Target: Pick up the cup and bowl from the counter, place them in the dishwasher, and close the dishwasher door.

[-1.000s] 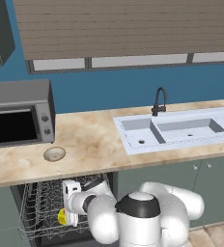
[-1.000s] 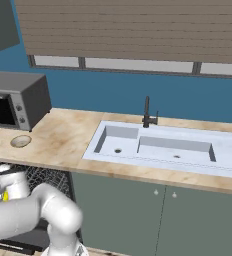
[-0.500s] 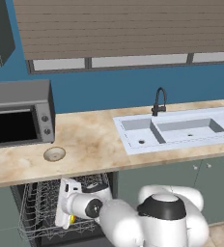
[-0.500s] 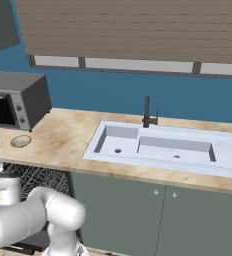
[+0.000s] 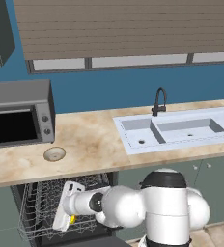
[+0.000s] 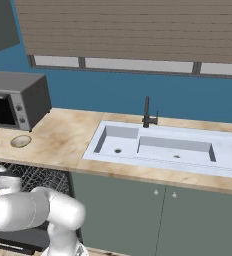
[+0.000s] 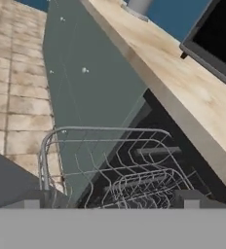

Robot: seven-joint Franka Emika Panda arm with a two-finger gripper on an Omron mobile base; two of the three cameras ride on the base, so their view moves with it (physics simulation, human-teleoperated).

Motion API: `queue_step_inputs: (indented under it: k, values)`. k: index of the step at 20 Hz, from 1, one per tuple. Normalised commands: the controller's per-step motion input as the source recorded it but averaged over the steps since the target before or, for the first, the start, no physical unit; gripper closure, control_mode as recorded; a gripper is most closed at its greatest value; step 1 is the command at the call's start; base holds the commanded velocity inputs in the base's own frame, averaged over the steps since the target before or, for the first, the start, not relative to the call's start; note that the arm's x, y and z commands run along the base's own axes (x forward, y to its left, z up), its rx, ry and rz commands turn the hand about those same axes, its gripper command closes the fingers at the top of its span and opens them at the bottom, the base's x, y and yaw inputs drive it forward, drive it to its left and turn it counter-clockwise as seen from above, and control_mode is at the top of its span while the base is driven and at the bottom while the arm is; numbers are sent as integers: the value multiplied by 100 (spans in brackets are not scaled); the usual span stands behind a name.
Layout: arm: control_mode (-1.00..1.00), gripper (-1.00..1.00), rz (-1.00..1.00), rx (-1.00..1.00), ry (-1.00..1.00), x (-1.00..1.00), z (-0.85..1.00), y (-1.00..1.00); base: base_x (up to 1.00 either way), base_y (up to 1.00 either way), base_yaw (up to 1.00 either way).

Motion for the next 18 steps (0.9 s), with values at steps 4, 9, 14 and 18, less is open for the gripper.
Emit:
queue_step_inputs:
  k: [4, 9, 14, 18]
  values:
    - [-100, -100, 0, -20, 13, 0, 63, 8, 0, 0, 0]
    - [-100, -100, 6, -35, 0, -22, 58, 54, 0, 0, 0]
    - [-100, -100, 2, -35, -3, -49, 83, 58, 0, 0, 0]
    - [-100, -100, 0, -31, -6, -53, 83, 38, 0, 0, 0]
